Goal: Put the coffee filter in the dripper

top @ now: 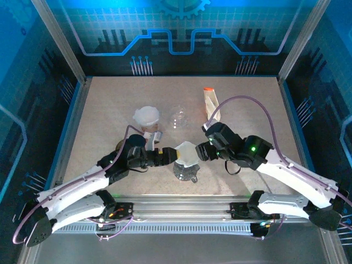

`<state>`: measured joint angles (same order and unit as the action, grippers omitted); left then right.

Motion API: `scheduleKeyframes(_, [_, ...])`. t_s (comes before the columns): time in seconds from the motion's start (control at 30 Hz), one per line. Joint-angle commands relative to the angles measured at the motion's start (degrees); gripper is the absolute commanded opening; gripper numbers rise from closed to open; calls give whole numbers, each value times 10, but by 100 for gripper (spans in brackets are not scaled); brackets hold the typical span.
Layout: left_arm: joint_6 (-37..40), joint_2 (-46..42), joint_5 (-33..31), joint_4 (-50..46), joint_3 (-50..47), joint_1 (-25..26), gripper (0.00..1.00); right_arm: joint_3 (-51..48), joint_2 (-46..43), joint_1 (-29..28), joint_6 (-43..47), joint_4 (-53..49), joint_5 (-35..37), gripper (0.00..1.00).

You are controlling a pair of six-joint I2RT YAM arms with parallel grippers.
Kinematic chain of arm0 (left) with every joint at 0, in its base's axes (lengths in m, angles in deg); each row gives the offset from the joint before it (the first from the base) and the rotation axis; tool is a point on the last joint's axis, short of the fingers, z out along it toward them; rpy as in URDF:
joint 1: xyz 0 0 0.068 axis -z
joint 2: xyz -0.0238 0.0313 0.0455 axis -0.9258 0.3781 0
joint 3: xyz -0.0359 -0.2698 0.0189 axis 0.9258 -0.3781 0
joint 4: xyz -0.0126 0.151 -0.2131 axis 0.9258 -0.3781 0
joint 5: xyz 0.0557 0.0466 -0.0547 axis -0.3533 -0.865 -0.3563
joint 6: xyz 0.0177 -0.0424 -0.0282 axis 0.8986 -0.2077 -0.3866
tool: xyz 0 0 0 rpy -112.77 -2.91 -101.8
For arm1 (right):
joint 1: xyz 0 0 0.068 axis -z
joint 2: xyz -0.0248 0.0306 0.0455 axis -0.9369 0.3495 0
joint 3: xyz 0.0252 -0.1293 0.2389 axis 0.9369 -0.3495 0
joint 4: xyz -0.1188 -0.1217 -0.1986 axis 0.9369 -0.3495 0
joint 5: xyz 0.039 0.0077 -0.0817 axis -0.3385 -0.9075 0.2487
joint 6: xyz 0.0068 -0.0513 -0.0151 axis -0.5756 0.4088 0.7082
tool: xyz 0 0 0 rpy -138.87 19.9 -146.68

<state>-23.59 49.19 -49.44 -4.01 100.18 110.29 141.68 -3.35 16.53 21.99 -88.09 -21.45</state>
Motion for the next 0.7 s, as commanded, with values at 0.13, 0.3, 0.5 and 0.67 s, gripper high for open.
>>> scheduleKeyframes(0.13, [21,-78,-57,-63,22,3,93,-70,-65,1,-19,23,-7,72])
scheduleKeyframes(0.3, [13,-152,-108,-96,-21,4,99,-139,-128,-6,-32,52,-18,71])
scheduleKeyframes(0.5, [-15,-192,-123,-122,-63,4,99,-249,-196,-24,-41,100,-40,71])
scheduleKeyframes(0.67, [-29,-218,-137,-128,-80,3,99,-337,-238,-55,-53,159,-54,70])
